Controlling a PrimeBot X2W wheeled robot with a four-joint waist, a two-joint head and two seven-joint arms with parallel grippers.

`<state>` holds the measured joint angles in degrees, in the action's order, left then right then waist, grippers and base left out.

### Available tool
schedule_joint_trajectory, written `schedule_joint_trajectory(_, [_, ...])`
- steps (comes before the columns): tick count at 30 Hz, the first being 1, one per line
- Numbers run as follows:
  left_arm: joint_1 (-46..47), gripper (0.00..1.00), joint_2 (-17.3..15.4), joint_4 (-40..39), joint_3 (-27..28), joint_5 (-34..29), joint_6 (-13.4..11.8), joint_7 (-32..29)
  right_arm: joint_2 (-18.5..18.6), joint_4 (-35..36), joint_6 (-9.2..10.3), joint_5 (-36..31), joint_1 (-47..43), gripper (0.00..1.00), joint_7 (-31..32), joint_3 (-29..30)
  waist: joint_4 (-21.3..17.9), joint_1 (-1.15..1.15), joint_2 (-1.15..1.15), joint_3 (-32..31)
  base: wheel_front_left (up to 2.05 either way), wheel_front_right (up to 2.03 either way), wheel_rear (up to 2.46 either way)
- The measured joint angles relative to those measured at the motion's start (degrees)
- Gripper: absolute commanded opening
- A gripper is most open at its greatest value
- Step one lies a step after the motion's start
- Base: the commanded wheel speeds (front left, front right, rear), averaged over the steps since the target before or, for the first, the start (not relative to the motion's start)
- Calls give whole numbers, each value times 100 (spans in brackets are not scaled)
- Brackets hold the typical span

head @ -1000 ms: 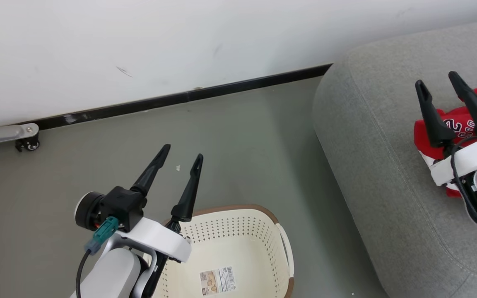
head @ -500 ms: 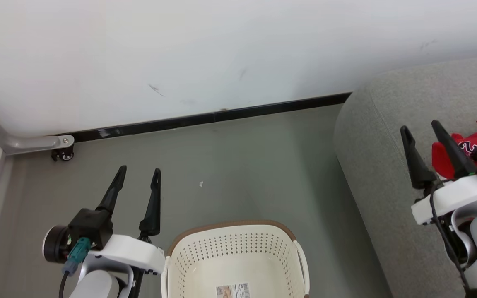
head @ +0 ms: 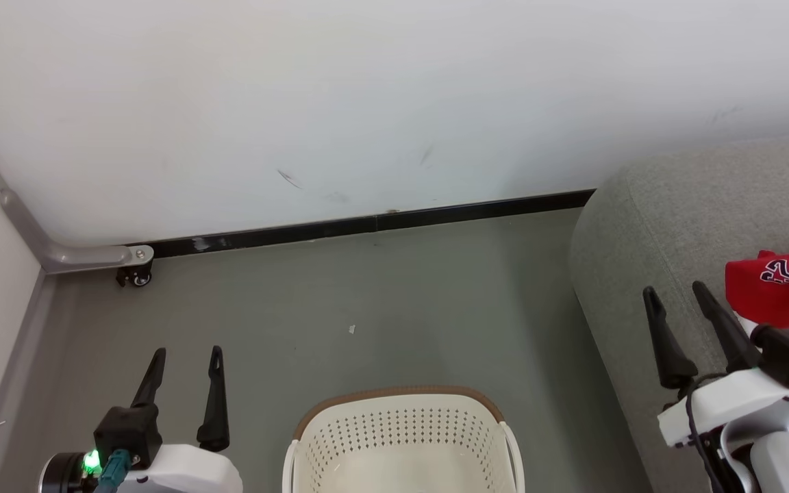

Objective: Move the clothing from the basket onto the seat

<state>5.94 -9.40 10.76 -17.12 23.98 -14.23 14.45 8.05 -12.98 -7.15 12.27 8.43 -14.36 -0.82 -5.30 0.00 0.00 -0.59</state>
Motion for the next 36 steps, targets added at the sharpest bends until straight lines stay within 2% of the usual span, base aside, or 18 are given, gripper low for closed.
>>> schedule_joint_trajectory(6, [-158,100,2,49,119,-119,-107,0,-202,147,0,-180,-339,100,0,116,34,0,0,-101,0,0,0])
schedule_joint_trajectory(17, [-198,100,-23,166,112,-258,-125,0,-412,410,0,-434,-730,100,0,243,88,0,0,-149,0,0,0])
schedule_joint_trajectory(36, [-189,100,-37,521,174,-290,-177,0,-502,650,0,-582,-957,100,0,257,147,0,0,-105,0,0,0])
